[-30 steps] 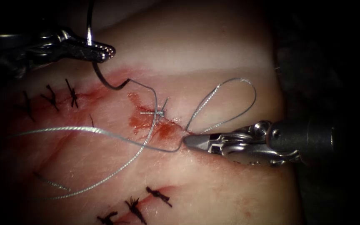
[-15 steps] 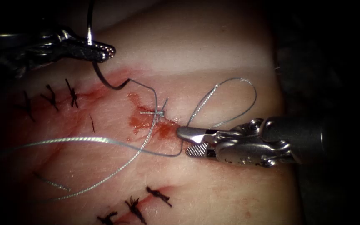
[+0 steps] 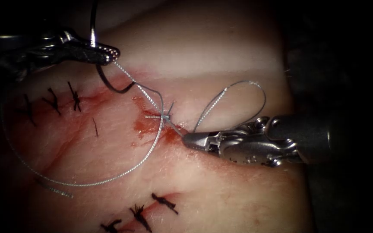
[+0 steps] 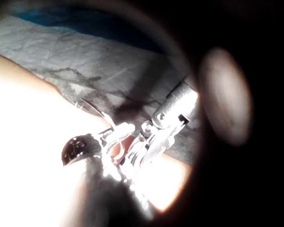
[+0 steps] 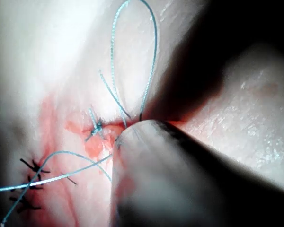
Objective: Wound Closure
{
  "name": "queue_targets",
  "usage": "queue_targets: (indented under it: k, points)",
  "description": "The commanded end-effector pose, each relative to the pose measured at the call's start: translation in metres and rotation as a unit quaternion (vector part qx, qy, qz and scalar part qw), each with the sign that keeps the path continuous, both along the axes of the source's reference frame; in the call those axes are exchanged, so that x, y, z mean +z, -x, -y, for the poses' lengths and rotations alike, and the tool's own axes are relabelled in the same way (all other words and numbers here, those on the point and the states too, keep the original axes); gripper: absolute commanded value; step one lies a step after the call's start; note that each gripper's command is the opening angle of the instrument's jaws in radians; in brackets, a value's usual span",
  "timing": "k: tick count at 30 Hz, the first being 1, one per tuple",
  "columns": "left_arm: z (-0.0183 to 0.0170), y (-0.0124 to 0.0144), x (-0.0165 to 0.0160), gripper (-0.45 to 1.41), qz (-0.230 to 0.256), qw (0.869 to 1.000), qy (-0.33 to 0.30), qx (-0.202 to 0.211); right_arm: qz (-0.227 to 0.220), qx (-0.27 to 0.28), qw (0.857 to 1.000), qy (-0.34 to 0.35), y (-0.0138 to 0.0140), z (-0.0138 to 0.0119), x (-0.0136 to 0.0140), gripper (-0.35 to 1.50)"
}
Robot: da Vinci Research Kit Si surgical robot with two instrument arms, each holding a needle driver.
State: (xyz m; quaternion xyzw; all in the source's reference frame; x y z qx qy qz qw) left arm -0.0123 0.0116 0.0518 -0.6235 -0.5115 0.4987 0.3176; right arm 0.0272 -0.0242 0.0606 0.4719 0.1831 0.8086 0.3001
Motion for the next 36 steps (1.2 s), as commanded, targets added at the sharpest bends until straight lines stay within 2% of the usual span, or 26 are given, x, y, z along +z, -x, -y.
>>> queue_targets:
  k: [1, 5, 6, 7, 8, 9, 11, 13, 15, 18, 19, 27, 28, 29, 32, 36]
  points:
    - [0.0001, 0.0005, 0.0005, -0.45, 0.000, 1.000, 0.000, 0.000, -0.001, -0.009, 1.000, 0.001, -0.0003, 0.0004, 0.0000, -0.35]
    - [0.0001, 0.0004, 0.0005, -0.45, 0.000, 1.000, 0.000, 0.000, -0.002, -0.009, 1.000, -0.002, -0.0001, 0.0002, -0.0007, -0.35]
    - [0.0001, 0.0004, 0.0005, -0.45, 0.000, 1.000, 0.000, 0.000, -0.003, 0.022, 0.998, -0.064, -0.0004, -0.0003, -0.0015, 0.37]
    - [0.0001, 0.0004, 0.0005, -0.45, 0.000, 1.000, 0.000, 0.000, -0.004, 0.034, 0.996, -0.088, -0.0005, -0.0005, -0.0020, 0.63]
    - [0.0001, 0.0004, 0.0005, -0.45, 0.000, 1.000, 0.000, 0.000, -0.004, 0.034, 0.996, -0.088, -0.0005, -0.0005, -0.0020, 0.63]
    - [0.0001, 0.0004, 0.0005, -0.45, 0.000, 1.000, 0.000, 0.001, -0.013, 0.055, 0.991, -0.122, -0.0007, -0.0008, -0.0029, 0.73]
    - [0.0001, 0.0004, 0.0005, -0.45, 0.000, 1.000, 0.000, 0.000, -0.028, 0.061, 0.990, -0.127, -0.0009, -0.0007, -0.0033, 0.81]
    - [0.0001, 0.0005, 0.0005, -0.45, 0.000, 1.000, 0.000, 0.000, -0.050, 0.068, 0.988, -0.125, -0.0015, -0.0004, -0.0031, 0.74]
    - [0.0001, 0.0005, 0.0005, -0.45, 0.000, 1.000, 0.000, 0.000, -0.051, 0.072, 0.988, -0.129, -0.0018, -0.0004, -0.0029, 0.79]
    - [0.0001, 0.0005, 0.0005, -0.45, 0.000, 1.000, 0.000, 0.000, -0.051, 0.082, 0.985, -0.146, -0.0019, -0.0005, -0.0024, 0.71]
    - [0.0001, 0.0005, 0.0005, -0.45, 0.000, 1.000, 0.000, 0.000, -0.051, 0.086, 0.983, -0.153, -0.0020, -0.0005, -0.0020, 0.51]
    - [0.0002, 0.0005, 0.0004, -0.45, 0.000, 1.000, 0.000, 0.000, -0.052, 0.098, 0.980, -0.168, -0.0020, -0.0003, -0.0001, 0.51]
    - [0.0002, 0.0006, 0.0004, -0.45, 0.000, 1.000, 0.000, 0.000, -0.050, 0.100, 0.979, -0.173, -0.0021, -0.0003, 0.0000, 0.14]
    - [0.0002, 0.0006, 0.0004, -0.45, 0.000, 1.000, 0.000, 0.000, -0.050, 0.102, 0.978, -0.175, -0.0022, -0.0003, 0.0000, -0.06]
    - [0.0002, 0.0006, 0.0004, -0.45, 0.000, 1.000, 0.000, 0.000, -0.049, 0.109, 0.974, -0.191, -0.0024, -0.0001, -0.0001, -0.35]
    - [0.0002, 0.0006, 0.0004, -0.45, 0.000, 1.000, 0.000, 0.000, -0.050, 0.101, 0.977, -0.179, -0.0019, -0.0001, -0.0003, -0.35]
